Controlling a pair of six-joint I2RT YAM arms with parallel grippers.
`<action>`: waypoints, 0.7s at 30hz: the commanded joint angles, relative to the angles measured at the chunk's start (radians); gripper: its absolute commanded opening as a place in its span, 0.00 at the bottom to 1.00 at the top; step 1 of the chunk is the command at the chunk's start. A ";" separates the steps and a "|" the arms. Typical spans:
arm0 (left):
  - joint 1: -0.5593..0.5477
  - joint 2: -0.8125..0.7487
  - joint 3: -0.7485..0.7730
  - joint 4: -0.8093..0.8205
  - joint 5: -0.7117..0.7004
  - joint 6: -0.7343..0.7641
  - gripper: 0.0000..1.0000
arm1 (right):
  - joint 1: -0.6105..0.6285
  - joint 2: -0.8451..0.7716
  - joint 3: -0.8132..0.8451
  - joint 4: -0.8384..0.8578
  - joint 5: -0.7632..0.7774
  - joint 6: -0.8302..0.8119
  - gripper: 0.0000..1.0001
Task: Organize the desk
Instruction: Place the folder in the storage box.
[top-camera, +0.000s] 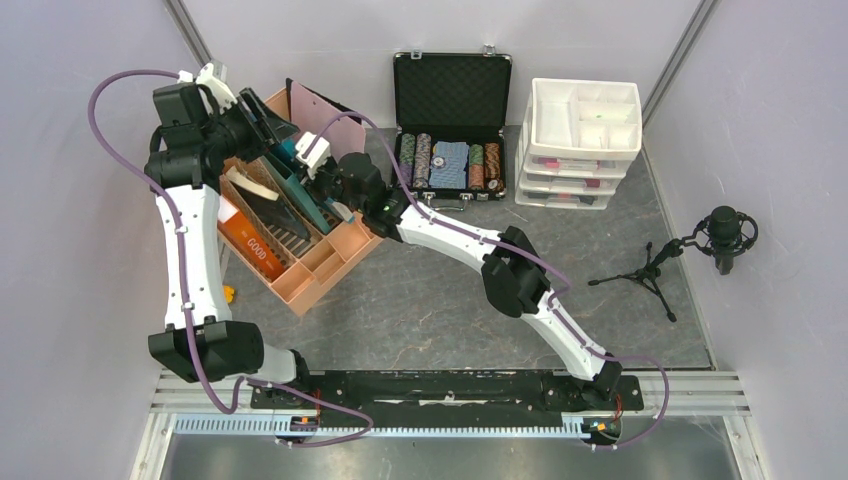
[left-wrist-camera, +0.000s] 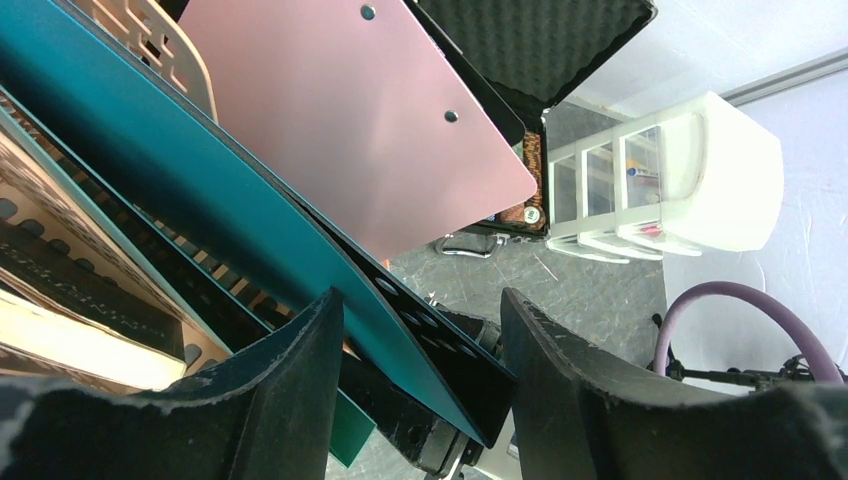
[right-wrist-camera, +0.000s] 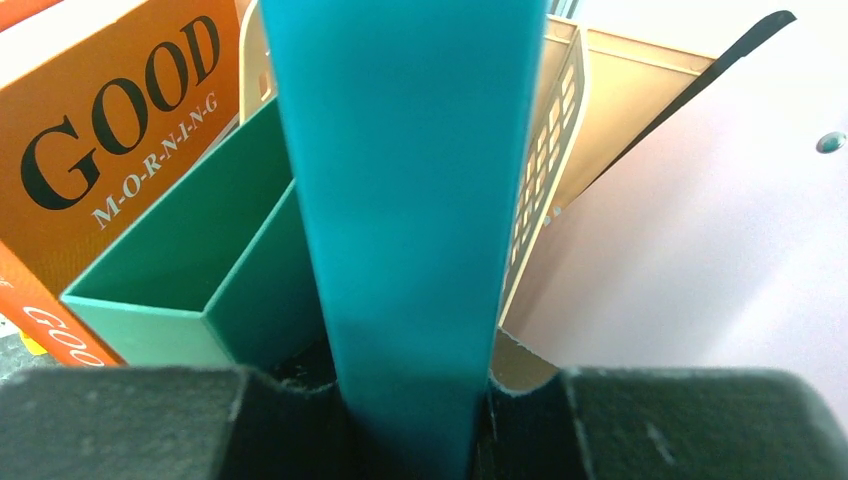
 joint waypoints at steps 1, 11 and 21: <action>-0.077 -0.051 0.045 0.092 0.242 0.003 0.51 | 0.031 0.018 -0.028 -0.062 -0.140 0.064 0.20; -0.121 -0.077 0.034 0.094 0.286 0.027 0.47 | 0.032 0.026 -0.029 -0.030 -0.190 0.067 0.19; -0.146 -0.094 0.016 0.104 0.307 0.023 0.43 | 0.035 0.042 -0.019 0.018 -0.227 0.057 0.03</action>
